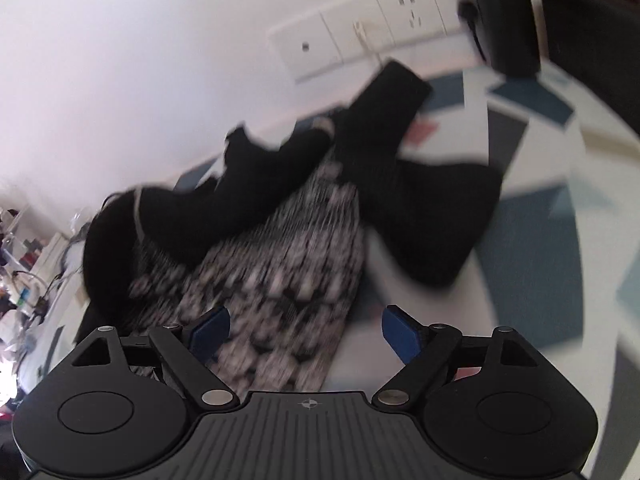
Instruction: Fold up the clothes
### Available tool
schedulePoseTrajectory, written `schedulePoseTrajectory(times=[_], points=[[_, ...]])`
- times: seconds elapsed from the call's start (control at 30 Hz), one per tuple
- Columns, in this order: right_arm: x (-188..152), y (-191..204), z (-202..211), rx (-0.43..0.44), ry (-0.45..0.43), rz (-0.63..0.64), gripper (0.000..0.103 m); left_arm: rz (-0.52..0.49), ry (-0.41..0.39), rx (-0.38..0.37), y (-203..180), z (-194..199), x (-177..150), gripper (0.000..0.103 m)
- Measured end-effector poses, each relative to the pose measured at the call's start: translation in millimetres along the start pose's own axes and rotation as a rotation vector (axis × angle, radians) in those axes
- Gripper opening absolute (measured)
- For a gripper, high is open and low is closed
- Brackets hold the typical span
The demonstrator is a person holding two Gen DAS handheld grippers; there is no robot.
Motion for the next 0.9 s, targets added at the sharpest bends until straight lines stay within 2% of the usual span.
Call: schedulePoseTrajectory(times=[0.13, 0.17, 0.2, 0.3, 0.4, 0.43, 0.47, 0.5, 0.53, 0.57, 0.63, 0.7, 0.8, 0.9], points=[[-66, 27, 13, -0.027, 0.106, -0.019, 0.079, 0.068, -0.012, -0.098, 26, 14, -14, 0.094], [-80, 36, 17, -0.049, 0.115, 0.005, 0.079, 0.080, -0.022, -0.110, 31, 18, -19, 0.087], [-93, 45, 21, -0.071, 0.123, 0.029, 0.079, 0.085, -0.033, -0.115, 35, 22, -25, 0.076], [-125, 68, 28, -0.148, 0.139, 0.085, 0.078, 0.055, -0.051, -0.125, 45, 34, -40, 0.072], [-144, 87, 34, -0.234, 0.093, 0.144, 0.068, 0.041, -0.048, -0.158, 50, 40, -46, 0.071], [-148, 94, 35, -0.251, 0.073, 0.147, 0.056, 0.033, -0.045, -0.158, 49, 40, -46, 0.071], [-149, 99, 35, -0.252, 0.059, 0.148, 0.046, 0.020, -0.040, -0.157, 47, 40, -46, 0.066], [-150, 103, 34, -0.263, 0.055, 0.157, 0.022, -0.001, -0.032, -0.153, 44, 39, -44, 0.036], [-151, 107, 33, -0.275, 0.051, 0.167, 0.009, -0.016, -0.020, -0.146, 42, 37, -42, 0.020], [-150, 109, 35, -0.282, 0.036, 0.178, 0.007, -0.014, -0.010, -0.139, 41, 36, -41, 0.008], [-144, 103, 40, -0.343, -0.017, 0.186, 0.005, 0.012, -0.011, -0.150, 42, 36, -40, 0.007], [-136, 82, 51, -0.377, -0.035, 0.119, 0.005, -0.010, -0.013, -0.149, 40, 37, -42, 0.006], [-128, 43, 72, -0.407, -0.040, 0.005, 0.004, -0.058, -0.009, -0.155, 40, 41, -46, 0.005], [-129, 15, 91, -0.457, -0.042, -0.004, 0.003, -0.058, 0.013, -0.192, 49, 46, -50, 0.005]])
Point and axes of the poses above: each gripper's, at about its wrist camera, not at the fingertips, and z roughly against the way its jaws point, y to its left, x to its top, the point moved 3 cm from there along -z, roughly the way its jaws point, and after that the axes turned 11 degrees about -x, right-handed, at the moved point
